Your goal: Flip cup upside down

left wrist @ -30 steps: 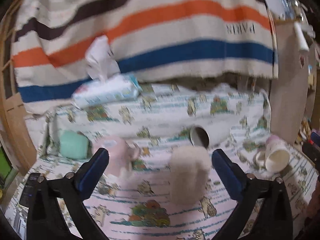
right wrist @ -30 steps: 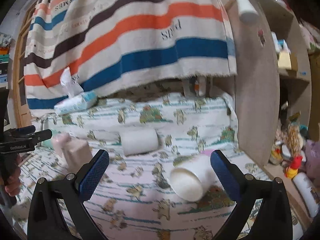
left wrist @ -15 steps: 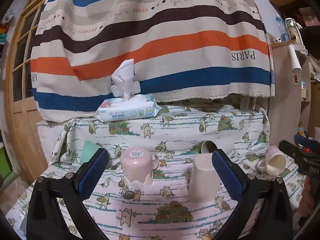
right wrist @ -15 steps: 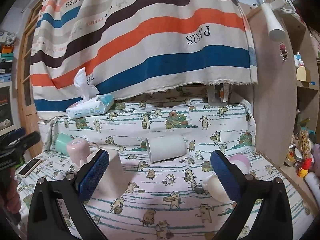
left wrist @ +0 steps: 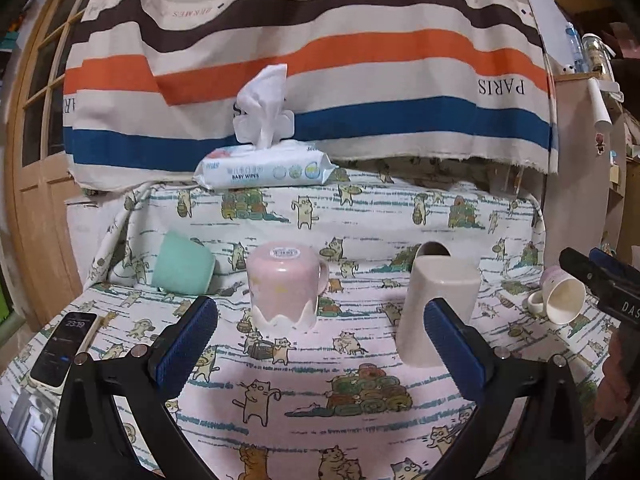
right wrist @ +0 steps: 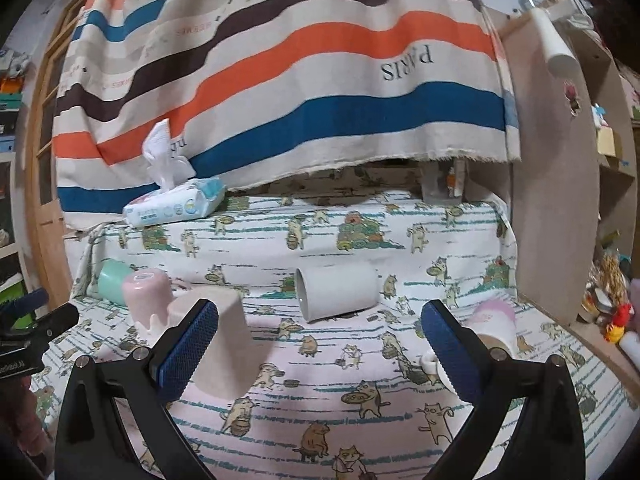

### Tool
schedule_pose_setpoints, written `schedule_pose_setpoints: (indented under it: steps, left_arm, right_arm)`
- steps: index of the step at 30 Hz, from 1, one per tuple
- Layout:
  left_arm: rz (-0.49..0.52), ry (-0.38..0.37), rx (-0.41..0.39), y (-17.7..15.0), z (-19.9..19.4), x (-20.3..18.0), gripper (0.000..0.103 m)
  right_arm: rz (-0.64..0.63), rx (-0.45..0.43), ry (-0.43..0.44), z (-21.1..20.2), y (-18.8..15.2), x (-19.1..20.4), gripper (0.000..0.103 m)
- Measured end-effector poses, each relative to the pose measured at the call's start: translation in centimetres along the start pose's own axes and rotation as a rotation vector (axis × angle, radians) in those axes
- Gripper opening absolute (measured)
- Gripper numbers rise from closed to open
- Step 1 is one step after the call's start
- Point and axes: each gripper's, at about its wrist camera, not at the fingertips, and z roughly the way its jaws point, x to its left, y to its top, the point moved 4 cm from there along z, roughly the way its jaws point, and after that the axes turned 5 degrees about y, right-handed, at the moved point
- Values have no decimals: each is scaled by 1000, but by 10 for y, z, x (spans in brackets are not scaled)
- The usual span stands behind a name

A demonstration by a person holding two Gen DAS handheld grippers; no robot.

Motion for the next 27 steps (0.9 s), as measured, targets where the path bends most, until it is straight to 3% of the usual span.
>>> schedule_pose_setpoints:
  steps: [3,12,19,27]
  left_arm:
    - [28,22,-49,-1,-1,1,103]
    - [9,21,18,-4,11,3,103]
    - [24,26,20,-6,11,0,103]
    - [23,13,15,-7,11,-3,103]
  right_arm:
    - [9,9,0,4,-4,-4,102]
    - [-9,46,-15,12,-12,-2,102]
    - [-80,76,-10,17,-15,12,102]
    - [-67,84,-8,19,-16,10,102]
